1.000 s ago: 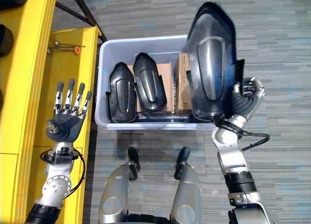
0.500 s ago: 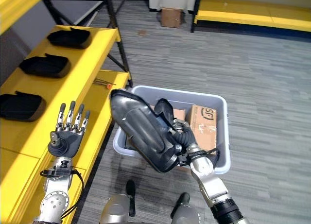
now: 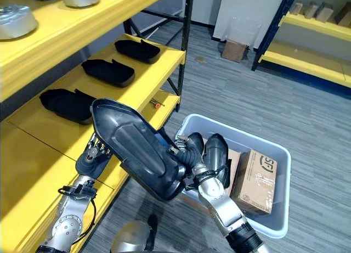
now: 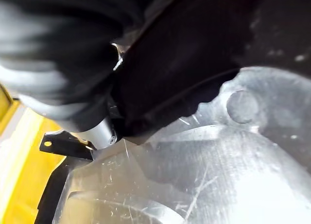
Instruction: Move parts from the plastic box to the shelf.
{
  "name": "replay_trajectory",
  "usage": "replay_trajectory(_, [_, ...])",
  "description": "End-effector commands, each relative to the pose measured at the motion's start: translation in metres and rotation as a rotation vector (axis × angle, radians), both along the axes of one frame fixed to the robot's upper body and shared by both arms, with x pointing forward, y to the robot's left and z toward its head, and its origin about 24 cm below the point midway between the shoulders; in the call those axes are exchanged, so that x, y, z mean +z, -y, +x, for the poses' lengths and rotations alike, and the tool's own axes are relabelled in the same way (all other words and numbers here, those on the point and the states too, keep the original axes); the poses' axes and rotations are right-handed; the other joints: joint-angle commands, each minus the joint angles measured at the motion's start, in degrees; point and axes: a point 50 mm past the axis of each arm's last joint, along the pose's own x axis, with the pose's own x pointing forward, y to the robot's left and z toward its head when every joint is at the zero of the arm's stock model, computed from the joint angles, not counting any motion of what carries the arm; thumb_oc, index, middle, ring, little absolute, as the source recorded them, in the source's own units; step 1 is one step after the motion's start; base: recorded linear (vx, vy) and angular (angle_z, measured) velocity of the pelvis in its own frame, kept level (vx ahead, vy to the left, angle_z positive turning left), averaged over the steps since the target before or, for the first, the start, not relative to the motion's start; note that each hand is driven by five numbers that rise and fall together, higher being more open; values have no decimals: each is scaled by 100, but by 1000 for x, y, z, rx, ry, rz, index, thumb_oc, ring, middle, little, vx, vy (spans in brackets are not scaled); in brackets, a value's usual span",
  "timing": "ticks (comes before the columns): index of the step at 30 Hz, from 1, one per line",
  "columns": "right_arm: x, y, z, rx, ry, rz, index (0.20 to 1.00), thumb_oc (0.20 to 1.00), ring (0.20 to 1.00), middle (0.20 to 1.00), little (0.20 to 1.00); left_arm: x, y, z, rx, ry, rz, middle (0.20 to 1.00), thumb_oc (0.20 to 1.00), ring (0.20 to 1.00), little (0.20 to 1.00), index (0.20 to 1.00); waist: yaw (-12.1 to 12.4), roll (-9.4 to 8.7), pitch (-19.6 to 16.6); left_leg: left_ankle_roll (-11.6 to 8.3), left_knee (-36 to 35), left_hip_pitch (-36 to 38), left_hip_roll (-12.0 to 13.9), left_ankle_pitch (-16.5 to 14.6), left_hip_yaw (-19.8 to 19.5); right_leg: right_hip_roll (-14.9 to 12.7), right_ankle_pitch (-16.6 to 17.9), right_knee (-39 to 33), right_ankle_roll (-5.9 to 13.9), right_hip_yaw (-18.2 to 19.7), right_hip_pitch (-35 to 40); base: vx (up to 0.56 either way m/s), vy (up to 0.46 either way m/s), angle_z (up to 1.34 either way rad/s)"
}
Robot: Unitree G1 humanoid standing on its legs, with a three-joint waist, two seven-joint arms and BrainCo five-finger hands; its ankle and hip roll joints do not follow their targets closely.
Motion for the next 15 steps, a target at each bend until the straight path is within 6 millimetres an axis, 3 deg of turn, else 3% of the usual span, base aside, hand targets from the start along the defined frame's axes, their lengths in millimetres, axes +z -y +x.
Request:
replay_trajectory(1, [34, 8, 13, -12, 146, 32, 200, 200, 200, 200, 200, 22, 11, 2, -46, 98, -67, 1000, 1000, 1000, 1000, 1000, 13, 10, -151, -225, -662, 391, -114, 301, 29, 857, 66, -891, -80, 176, 327, 175, -83, 71])
replay_trajectory(3, [27, 16, 13, -26, 102, 10, 200, 200, 200, 200, 200, 22, 20, 2, -83, 80, -83, 1000, 1000, 1000, 1000, 1000, -242, -87, -249, -296, -682, 340, -338, 318, -396, 1490, 108, -1717, -300, 956, 300, 263, -118, 60])
replay_trajectory(4, [22, 21, 10, -21, 81, 6, 200, 200, 200, 200, 200, 21, 23, 0, -84, 69, -78, 1000, 1000, 1000, 1000, 1000, -353, -101, -271, -294, -709, 294, -412, 313, -598, 1617, 101, -1920, -402, 1308, 372, 188, -133, 113])
replay_trajectory(9, [5, 35, -2, -30, 11, 24, 200, 200, 200, 200, 200, 13, 24, -10, -110, 43, -85, 1000, 1000, 1000, 1000, 1000, -425, -124, -498, -355, -813, 202, -477, 343, -832, 1574, 206, -2357, -408, 1408, 494, 89, -122, 60])
replay_trajectory(12, [1, 40, -6, -49, 7, 39, 200, 200, 200, 200, 200, 7, 22, -15, -135, 17, -63, 1000, 1000, 1000, 1000, 1000, -502, -98, -544, -399, -728, 227, -423, 275, -511, 1504, 185, -2373, -404, 1234, 556, 19, -63, 32])
replay_trajectory(13, [-2, 49, -15, -105, 5, 65, 200, 200, 200, 200, 200, 1, 27, -13, -193, 5, -47, 1000, 1000, 1000, 1000, 1000, -888, -97, -466, -617, -243, 199, -25, 170, 947, 1302, 167, -2269, -417, 643, 603, -95, -64, 88])
replay_trajectory(15, [-2, 50, -12, -100, 19, 57, 200, 200, 200, 200, 200, 1, 30, -12, -200, 11, -44, 1000, 1000, 1000, 1000, 1000, -959, -116, -407, -701, 140, 79, 181, 94, 1155, 1179, 128, -2159, -458, 535, 595, -92, -19, 177])
